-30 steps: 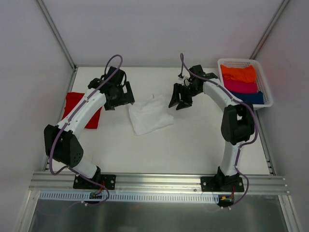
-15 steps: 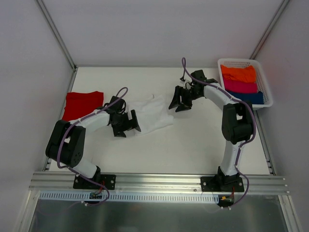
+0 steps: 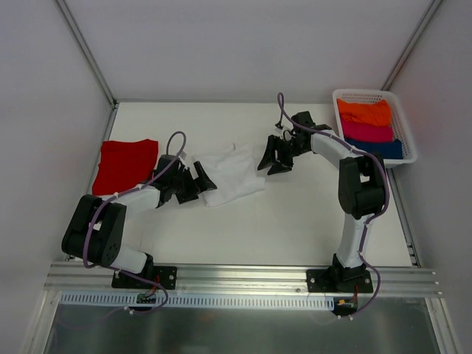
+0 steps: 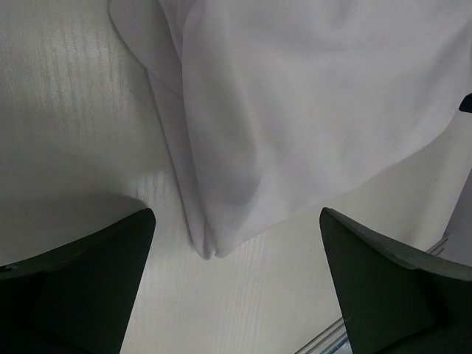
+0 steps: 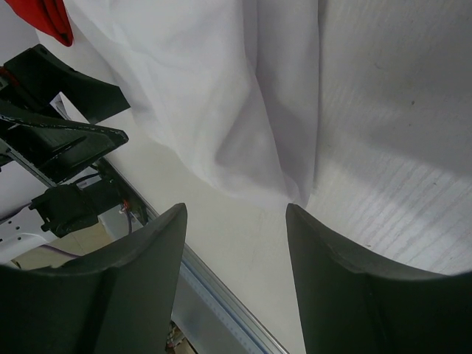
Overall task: Fold and stack the t-shirts
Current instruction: Put the neatly folded tshirt into the corner of the board with the left arm
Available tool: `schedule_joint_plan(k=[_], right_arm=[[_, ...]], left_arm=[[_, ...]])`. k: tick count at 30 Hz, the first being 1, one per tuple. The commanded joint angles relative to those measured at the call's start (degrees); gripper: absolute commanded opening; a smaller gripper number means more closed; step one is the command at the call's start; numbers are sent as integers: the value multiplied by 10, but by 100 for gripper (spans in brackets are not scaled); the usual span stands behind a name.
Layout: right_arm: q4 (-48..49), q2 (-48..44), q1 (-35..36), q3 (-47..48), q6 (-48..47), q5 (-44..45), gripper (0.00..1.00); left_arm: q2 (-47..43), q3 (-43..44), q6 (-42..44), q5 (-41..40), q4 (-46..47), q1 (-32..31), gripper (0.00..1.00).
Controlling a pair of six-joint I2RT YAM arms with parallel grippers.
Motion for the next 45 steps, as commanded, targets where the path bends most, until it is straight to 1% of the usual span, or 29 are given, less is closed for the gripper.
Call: schedule_joint_plan(k=[1, 4, 5, 11, 18, 24, 29, 34, 37, 45], right_arm=[[10, -1, -3, -3, 5, -17, 60], [10, 6, -3, -3, 5, -16, 60], [9, 7, -3, -2, 6, -17, 60], [10, 7, -3, 8, 10, -19, 60], [10, 10, -3, 7, 13, -5, 60], [28, 52, -4, 21, 20, -4, 60], [47, 95, -3, 42, 34, -3, 60], [59, 118, -2, 66, 44, -8, 60], [60, 123, -3, 80, 49, -15, 60], [59, 90, -12, 82, 45, -10, 60]], left_arm=[[3, -47, -17, -44, 42, 11, 99], [4, -58, -27, -47, 78, 13, 99], [12, -59, -34, -41, 99, 15, 99], [76, -34, -61, 4, 157, 16, 99], [114, 15, -59, 30, 168, 16, 99], [101, 20, -42, 15, 122, 16, 99], [92, 40, -14, -14, 45, 15, 99], [97, 53, -6, -22, 21, 15, 98], [106, 60, -5, -25, 8, 15, 98], [116, 76, -1, -32, -13, 15, 98]])
